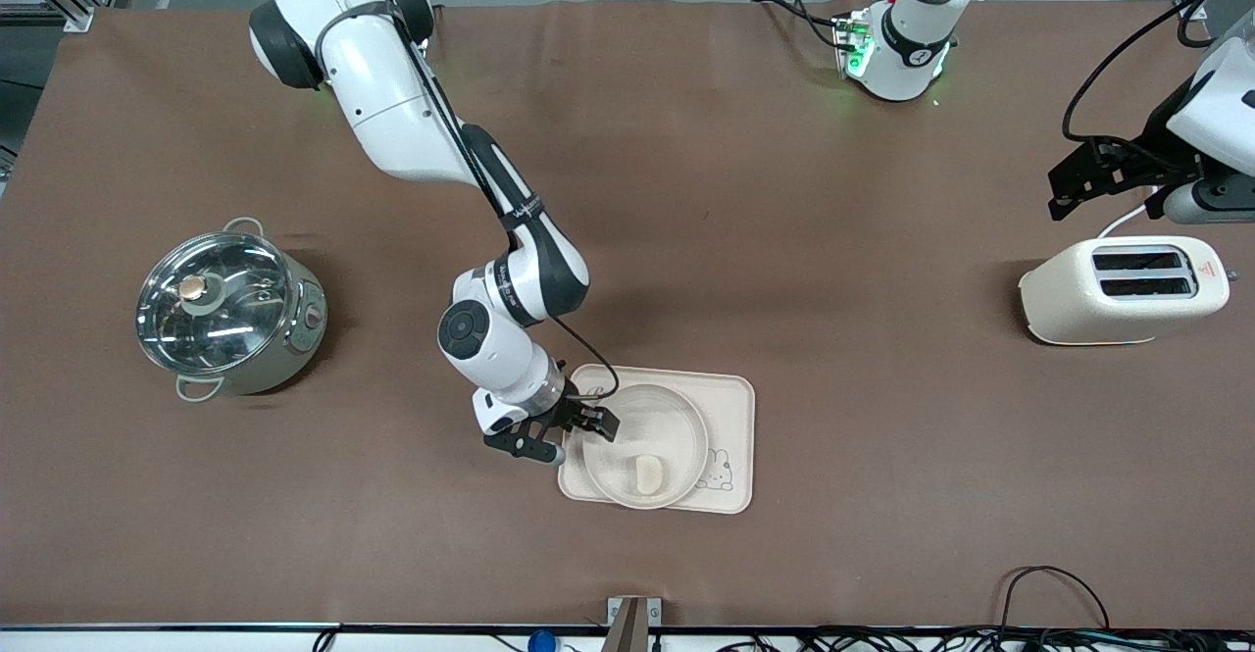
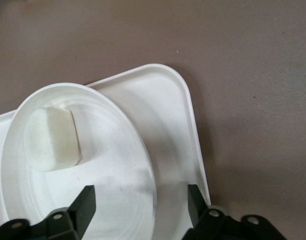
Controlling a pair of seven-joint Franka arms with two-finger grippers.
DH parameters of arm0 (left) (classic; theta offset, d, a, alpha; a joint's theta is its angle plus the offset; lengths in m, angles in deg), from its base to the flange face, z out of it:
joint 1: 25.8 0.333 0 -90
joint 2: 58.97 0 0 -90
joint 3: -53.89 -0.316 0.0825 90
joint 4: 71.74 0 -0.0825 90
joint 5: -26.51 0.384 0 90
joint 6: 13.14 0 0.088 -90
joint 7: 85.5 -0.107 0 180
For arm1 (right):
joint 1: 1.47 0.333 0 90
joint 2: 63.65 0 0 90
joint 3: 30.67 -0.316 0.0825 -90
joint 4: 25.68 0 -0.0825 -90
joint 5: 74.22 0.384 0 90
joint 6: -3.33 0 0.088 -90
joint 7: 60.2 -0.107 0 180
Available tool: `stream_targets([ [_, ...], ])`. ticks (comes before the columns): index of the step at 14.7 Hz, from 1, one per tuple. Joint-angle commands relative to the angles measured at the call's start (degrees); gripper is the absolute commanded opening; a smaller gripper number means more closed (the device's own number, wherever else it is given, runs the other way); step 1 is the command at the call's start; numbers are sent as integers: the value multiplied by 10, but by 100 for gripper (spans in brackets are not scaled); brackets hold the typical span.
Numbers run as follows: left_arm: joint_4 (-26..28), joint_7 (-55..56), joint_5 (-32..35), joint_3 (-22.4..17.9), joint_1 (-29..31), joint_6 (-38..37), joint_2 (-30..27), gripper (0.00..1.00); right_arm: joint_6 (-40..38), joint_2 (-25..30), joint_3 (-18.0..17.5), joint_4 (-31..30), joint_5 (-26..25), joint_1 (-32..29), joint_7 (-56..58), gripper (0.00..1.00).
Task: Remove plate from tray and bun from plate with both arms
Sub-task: 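Lower the right gripper and grasp the plate rim, then lift the plate off the tray and set it beside the tray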
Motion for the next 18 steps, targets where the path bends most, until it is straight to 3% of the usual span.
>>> stream_targets([
  [1,-7,-11,0,2,2,-3,2,100,5,-13,4,10,-10,3,24,43],
  [6,-7,-11,0,2,2,-3,2,100,22,-23,4,10,-9,3,47,14],
  [10,-7,-12,0,2,2,-3,2,100,22,-2,2,-2,-2,-3,74,9],
  [13,-7,-12,0,2,2,-3,2,100,22,62,-18,-77,1,-6,97,8],
  [15,-7,-12,0,2,2,-3,2,100,44,126,-21,-174,2,2,116,6],
  [18,-7,-11,0,2,2,-3,2,100,117,202,-70,-300,2,-6,129,4],
])
